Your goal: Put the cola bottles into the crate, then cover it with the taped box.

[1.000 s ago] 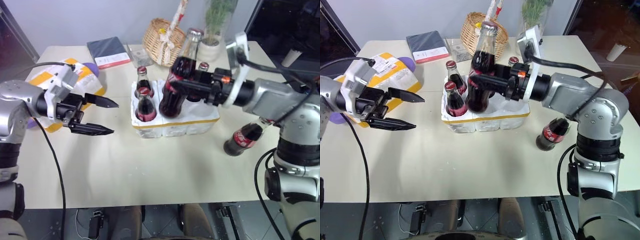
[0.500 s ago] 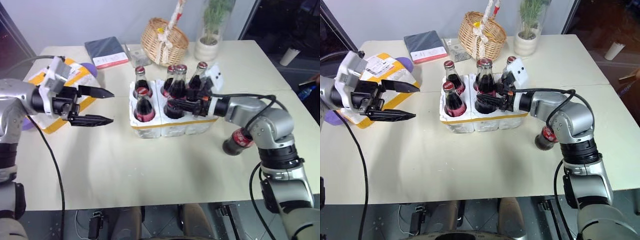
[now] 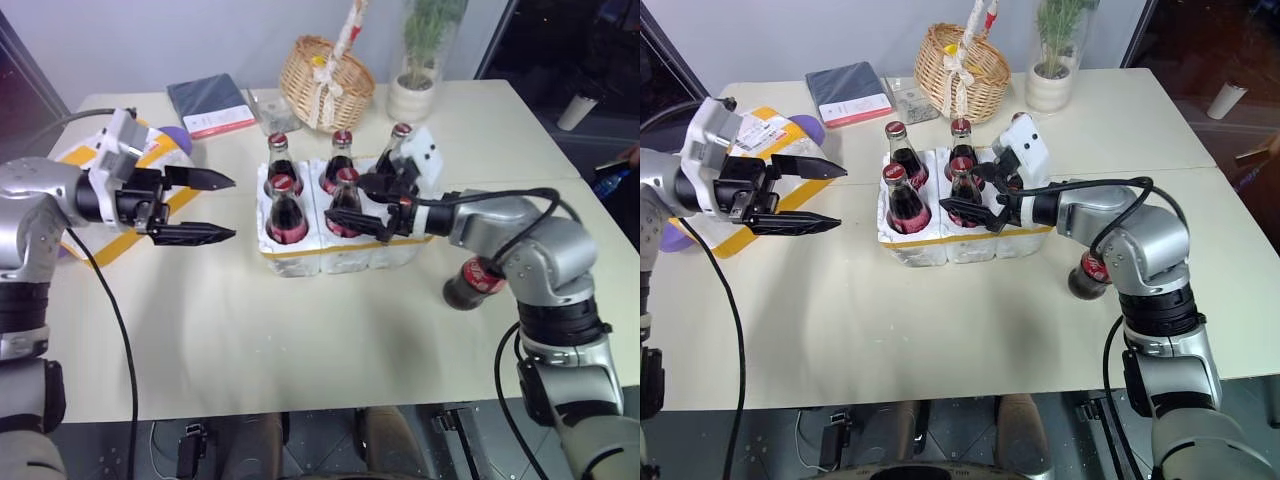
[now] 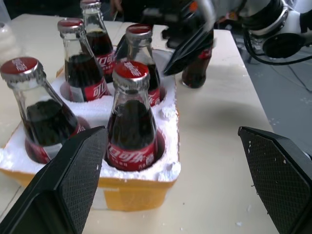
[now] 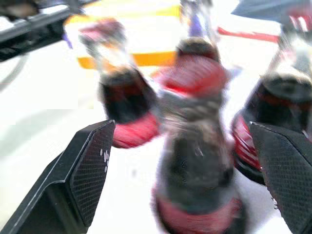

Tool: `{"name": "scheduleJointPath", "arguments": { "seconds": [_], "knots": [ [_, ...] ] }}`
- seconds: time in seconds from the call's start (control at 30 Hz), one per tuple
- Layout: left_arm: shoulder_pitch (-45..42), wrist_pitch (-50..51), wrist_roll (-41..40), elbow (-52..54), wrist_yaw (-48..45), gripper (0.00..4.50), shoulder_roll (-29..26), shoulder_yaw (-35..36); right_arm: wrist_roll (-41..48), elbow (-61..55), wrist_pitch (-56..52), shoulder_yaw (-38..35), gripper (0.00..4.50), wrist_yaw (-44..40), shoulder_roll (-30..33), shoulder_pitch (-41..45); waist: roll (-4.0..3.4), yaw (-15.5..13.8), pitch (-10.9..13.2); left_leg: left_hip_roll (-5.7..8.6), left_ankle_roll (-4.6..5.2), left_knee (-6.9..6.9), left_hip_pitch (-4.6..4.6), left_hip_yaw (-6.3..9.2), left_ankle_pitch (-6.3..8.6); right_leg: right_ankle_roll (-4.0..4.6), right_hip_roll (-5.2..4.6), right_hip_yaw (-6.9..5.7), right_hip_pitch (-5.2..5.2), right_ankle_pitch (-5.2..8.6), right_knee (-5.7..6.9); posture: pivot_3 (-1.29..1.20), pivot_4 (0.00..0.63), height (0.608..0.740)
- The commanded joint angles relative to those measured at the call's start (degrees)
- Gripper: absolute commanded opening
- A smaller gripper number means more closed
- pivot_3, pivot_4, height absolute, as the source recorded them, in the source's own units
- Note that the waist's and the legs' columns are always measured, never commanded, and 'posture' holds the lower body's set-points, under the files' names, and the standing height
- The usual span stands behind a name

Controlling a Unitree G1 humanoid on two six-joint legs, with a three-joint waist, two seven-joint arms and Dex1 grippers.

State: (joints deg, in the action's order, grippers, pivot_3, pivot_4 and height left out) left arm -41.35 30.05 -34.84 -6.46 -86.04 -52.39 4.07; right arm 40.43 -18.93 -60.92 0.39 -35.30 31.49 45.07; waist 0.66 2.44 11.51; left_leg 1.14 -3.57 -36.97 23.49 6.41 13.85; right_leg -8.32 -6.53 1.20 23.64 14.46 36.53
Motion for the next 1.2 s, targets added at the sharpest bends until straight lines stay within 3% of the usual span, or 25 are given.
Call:
{"name": "scheduleJointPath", "arguments": {
  "seconds": [0.03, 0.2, 0.3, 0.43, 0.53, 0.7, 0.83, 1.0, 1.2],
  "knots": [
    [-2.0, -1.7, 0.9, -1.2, -1.1, 4.50, 0.7, -0.3, 8.2, -5.1, -9.1, -8.4, 4.47, 3.6, 1.8, 7.9, 0.00, 0.0, 0.0, 0.00, 0.00, 0.00, 0.00, 0.00, 0.00, 0.00, 0.00, 0.00, 0.01, 0.00, 0.01, 0.00, 0.150, 0.740],
    [-3.7, -2.9, 2.0, -3.6, -2.1, 4.50, 2.0, -1.4, 10.9, -3.8, -16.6, -14.4, 4.47, 5.4, 10.0, 16.3, 0.00, -0.2, 0.0, 0.00, 0.00, 0.03, 0.00, 0.01, 0.00, 0.01, 0.00, -0.01, 0.01, 0.00, -0.01, 0.00, 0.150, 0.740],
    [-4.3, -3.1, 2.4, -4.3, -3.1, 4.50, 2.3, -1.8, 10.3, -2.2, -16.6, -17.7, 4.47, -0.2, 23.3, 14.9, 0.00, -1.1, 0.0, 0.02, 0.01, 0.02, 0.01, 0.01, 0.01, 0.00, -0.02, -0.03, -0.06, 0.00, -0.15, 0.00, 0.150, 0.740],
    [-4.5, -3.2, 2.7, -5.3, -4.3, 4.50, 2.0, -1.9, 12.0, -1.7, -15.9, -32.0, 4.47, -10.6, 36.1, 1.6, 0.03, -1.6, 0.0, 0.02, 0.10, 0.08, 0.02, -0.04, 0.06, -0.01, -0.03, -0.06, -0.13, 0.01, -0.31, 0.00, 0.150, 0.740],
    [-4.7, -2.7, 2.4, -5.5, -5.1, 4.50, 2.0, -1.9, 12.1, -4.3, -16.5, -46.0, 4.47, -17.6, 38.2, -12.0, -0.01, -1.5, 0.0, 0.01, 0.14, 0.06, 0.00, -0.10, 0.09, -0.02, -0.03, -0.03, -0.18, 0.00, -0.32, 0.00, 0.150, 0.740],
    [-6.1, 1.4, -0.3, -2.6, -6.1, 4.50, 1.7, -1.5, 12.1, -12.2, -17.0, -66.0, 4.47, -25.0, 30.4, -36.9, -0.01, -1.5, 0.0, -0.06, 0.15, -0.05, -0.12, -0.12, 0.09, -0.02, 0.03, 0.01, -0.27, 0.00, -0.24, 0.00, 0.150, 0.740],
    [-7.0, 4.2, -2.1, -0.1, -6.4, 4.50, 1.3, -1.3, 13.1, -15.2, -15.0, -73.3, 4.47, -26.3, 22.1, -51.0, 0.00, -1.7, 0.0, -0.04, 0.15, -0.17, -0.15, -0.13, 0.08, -0.03, 0.02, 0.05, -0.39, 0.00, -0.25, 0.00, 0.150, 0.740],
    [-6.7, 8.1, -5.0, 4.2, -6.4, 4.50, 0.9, -1.2, 12.2, -19.0, -6.7, -71.2, 4.47, -23.8, 11.3, -62.0, -0.01, -1.5, 0.0, -0.04, 0.15, -0.13, -0.20, -0.13, 0.09, -0.04, 0.01, 0.05, -0.42, 0.02, -0.26, 0.00, 0.150, 0.740],
    [-5.0, 9.6, -6.6, 8.9, -5.4, 4.50, 1.9, -1.8, 6.2, -19.9, 6.2, -58.2, 4.47, -18.4, 2.9, -66.1, -0.03, -1.5, 0.0, -0.04, 0.14, -0.12, -0.22, -0.13, 0.09, -0.02, 0.01, 0.07, -0.43, 0.02, -0.27, 0.00, 0.150, 0.740]
  ]
}}
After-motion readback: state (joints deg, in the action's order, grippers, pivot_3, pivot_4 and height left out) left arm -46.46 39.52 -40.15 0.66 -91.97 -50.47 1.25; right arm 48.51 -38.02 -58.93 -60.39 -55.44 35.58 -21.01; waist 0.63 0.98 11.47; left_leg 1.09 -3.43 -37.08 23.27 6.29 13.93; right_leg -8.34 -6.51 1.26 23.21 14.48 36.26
